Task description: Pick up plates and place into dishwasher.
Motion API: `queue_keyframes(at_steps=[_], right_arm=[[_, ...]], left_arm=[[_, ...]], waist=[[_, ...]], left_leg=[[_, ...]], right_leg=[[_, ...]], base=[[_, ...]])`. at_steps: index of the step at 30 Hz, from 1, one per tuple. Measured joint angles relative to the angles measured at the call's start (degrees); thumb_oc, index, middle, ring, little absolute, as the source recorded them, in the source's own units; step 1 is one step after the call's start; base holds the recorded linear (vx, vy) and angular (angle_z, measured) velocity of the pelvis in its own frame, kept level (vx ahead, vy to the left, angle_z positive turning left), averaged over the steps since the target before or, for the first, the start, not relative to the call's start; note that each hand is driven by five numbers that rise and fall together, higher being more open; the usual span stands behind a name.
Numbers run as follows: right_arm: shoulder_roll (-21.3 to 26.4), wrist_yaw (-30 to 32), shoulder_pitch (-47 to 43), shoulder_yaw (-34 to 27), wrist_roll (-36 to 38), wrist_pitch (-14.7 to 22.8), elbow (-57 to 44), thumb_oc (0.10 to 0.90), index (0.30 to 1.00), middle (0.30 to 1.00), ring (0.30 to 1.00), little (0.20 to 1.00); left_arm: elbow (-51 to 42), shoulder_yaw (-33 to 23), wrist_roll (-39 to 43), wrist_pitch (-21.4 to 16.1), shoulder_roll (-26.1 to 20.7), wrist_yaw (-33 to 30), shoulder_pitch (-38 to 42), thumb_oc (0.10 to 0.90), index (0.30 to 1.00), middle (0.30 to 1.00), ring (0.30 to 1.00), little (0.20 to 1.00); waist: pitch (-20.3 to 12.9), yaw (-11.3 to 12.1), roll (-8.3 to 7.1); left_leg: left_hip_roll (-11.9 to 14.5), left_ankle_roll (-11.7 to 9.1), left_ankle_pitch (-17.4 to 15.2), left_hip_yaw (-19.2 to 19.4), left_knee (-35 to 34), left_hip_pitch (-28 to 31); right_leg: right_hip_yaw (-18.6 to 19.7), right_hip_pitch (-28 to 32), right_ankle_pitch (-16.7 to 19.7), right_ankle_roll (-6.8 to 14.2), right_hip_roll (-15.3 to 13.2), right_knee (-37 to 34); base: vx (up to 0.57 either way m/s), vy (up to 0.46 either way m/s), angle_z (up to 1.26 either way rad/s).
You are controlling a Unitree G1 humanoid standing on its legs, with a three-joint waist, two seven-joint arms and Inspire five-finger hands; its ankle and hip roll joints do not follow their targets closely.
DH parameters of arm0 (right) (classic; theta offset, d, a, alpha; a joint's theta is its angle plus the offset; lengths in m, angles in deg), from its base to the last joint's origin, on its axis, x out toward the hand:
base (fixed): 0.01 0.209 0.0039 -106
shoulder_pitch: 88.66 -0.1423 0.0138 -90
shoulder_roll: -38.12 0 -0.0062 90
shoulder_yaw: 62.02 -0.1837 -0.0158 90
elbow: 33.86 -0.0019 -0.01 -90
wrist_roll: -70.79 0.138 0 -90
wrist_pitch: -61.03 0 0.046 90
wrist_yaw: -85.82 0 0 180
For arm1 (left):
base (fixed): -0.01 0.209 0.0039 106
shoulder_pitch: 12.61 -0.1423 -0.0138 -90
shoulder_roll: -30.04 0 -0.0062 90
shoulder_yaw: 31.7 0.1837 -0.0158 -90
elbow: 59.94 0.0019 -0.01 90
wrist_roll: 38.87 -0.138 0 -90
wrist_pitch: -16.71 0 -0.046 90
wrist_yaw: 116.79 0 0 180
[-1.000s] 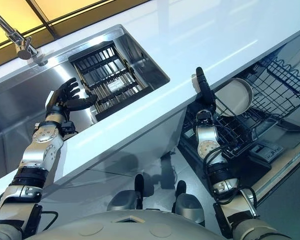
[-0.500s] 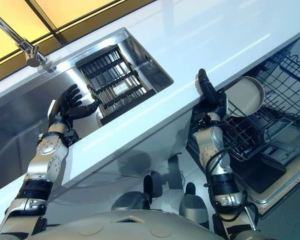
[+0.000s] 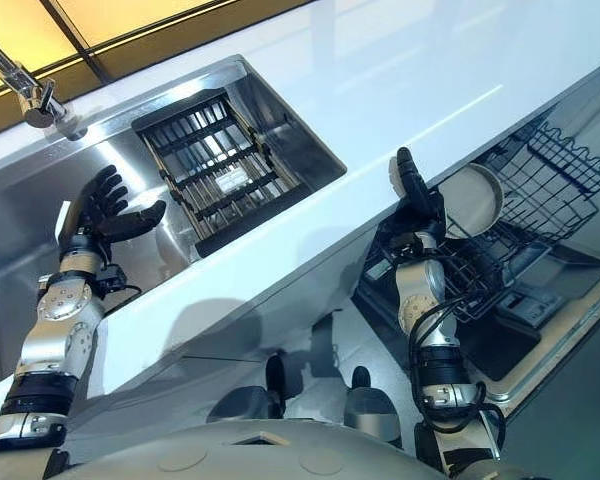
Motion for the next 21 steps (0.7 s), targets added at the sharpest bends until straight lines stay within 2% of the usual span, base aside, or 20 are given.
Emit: queue_keyframes(at_steps=[3, 7, 11, 13, 16, 21], right_arm=[[0.1, -2.0, -0.1, -0.2, 3.3, 0.0, 0.7, 0.800, 0.900, 0.900, 0.900, 0.900], [2.0, -12.0, 0.0, -0.6, 12.6, -0.2, 6.0, 0.800, 0.900, 0.900, 0.900, 0.900], [3.5, -20.2, 4.9, -7.2, 23.2, 0.1, 8.8, 0.800, 0.900, 0.900, 0.900, 0.900], [4.3, -21.2, 8.3, -10.6, 29.1, 0.1, 11.1, 0.800, 0.900, 0.900, 0.900, 0.900], [4.6, -21.2, 14.0, -13.7, 34.2, 0.6, 13.2, 0.800, 0.900, 0.900, 0.900, 0.900], [4.6, -20.2, 17.7, -13.1, 32.4, 0.9, 12.9, 0.800, 0.900, 0.900, 0.900, 0.900]], left_arm=[[0.0, 0.0, 0.0, 0.0, -0.5, 0.0, 0.0, 0.800, 0.900, 0.900, 0.900, 0.900], [0.0, 0.0, 0.0, 0.0, -2.3, 0.4, 0.0, 0.800, 0.900, 0.900, 0.900, 0.900], [0.3, -1.0, 0.0, 0.0, -2.7, 0.8, -0.3, 0.800, 0.900, 0.900, 0.900, 0.900], [1.0, -2.3, 0.0, 0.0, -2.7, 1.1, -0.6, 0.800, 0.900, 0.900, 0.900, 0.900], [1.3, -3.7, 0.0, 0.0, -2.7, 1.8, -1.5, 0.800, 0.900, 0.900, 0.900, 0.900], [1.9, -4.2, -0.1, 0.0, -2.4, 1.9, -1.8, 0.800, 0.900, 0.900, 0.900, 0.900]], waist=[[-0.2, 0.0, -0.36], [-0.9, 0.0, -1.47], [-1.0, 0.4, -1.64], [-1.0, -0.2, -1.64], [-1.0, -0.8, -1.38], [-1.1, -3.2, -1.21]], left_leg=[[-0.2, 0.2, -0.1, 0.3, 0.0, 0.0], [0.0, 0.2, -0.1, 0.2, 0.0, 0.0], [-0.1, 0.2, -0.1, 0.2, 0.0, -0.2], [0.0, 0.2, -0.1, 0.2, 0.0, -0.2], [0.1, 0.1, -0.2, 0.5, 0.0, -0.7], [0.2, 0.0, -0.1, 0.9, 0.0, -0.6]], right_leg=[[0.3, -0.1, 0.0, 0.0, -0.2, 0.2], [0.1, -0.1, 0.0, 0.1, 0.0, 0.2], [0.1, -0.2, 0.0, 0.1, -0.1, 0.1], [0.2, -0.2, 0.0, 0.1, 0.0, 0.0], [0.5, -1.1, 0.0, 0.1, 0.2, 0.0], [1.0, -1.2, 0.0, 0.1, 0.2, 0.0]], base=[[0.00, -0.062, -0.06], [0.01, -0.067, 0.01], [-0.01, -0.053, 0.00], [0.00, -0.030, -0.04], [0.00, -0.017, -0.11], [0.01, -0.004, -0.08]])
